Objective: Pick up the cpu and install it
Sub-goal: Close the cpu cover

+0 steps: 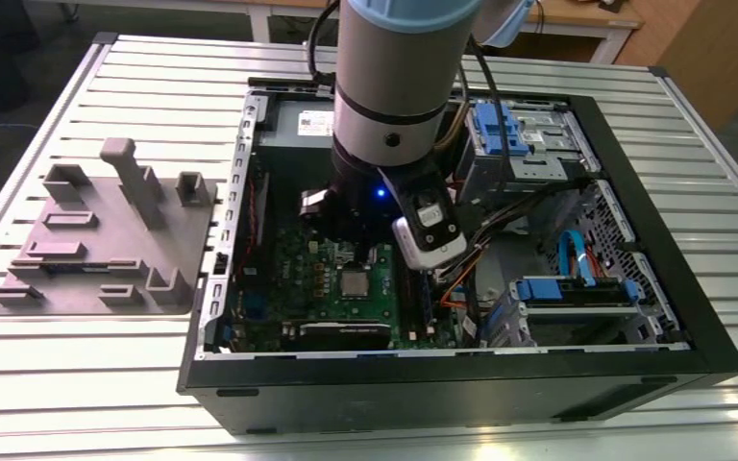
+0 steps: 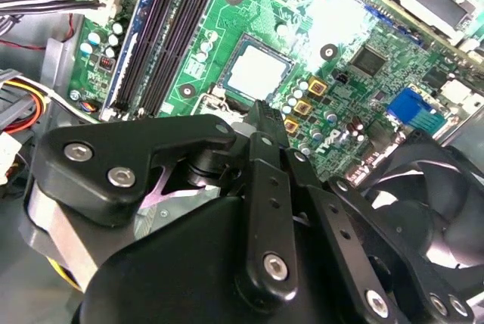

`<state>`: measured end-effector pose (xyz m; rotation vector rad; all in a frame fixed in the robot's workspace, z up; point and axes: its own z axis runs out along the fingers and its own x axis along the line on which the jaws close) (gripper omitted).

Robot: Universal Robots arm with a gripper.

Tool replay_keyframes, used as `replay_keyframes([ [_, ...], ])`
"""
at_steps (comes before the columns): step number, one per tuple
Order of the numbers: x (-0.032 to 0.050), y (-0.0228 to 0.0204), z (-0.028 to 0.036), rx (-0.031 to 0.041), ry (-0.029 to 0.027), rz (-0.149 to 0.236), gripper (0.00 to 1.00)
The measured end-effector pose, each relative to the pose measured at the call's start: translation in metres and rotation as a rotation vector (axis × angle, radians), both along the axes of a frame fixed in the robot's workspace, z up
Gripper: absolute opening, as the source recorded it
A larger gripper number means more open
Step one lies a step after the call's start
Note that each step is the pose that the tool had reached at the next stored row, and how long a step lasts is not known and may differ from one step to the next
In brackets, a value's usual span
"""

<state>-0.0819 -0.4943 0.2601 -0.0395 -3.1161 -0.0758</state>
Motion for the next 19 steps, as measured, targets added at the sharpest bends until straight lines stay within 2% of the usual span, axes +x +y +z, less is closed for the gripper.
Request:
replay_keyframes([
  [3,-0.0001,0.0000,0.0000,-0.0001,0.0000,0.009,0.11],
  [7,0.0000,0.0000,0.0001,0.0013,0.0001,0.064,0.11],
  [8,0.0000,0.0000,0.0001,0.0060,-0.0001,0.073,0.11],
  [9,0.0000,0.0000,0.0001,0.0138,-0.0003,0.080,0.11],
  [11,0.0000,0.0000,0.0000,0.0342,-0.0007,0.088,0.11],
  [12,-0.0001,-0.0003,0.0001,0.0373,-0.0009,0.088,0.11],
  [19,0.0000,-0.0007,0.0000,0.0376,-0.0009,0.088,0.11],
])
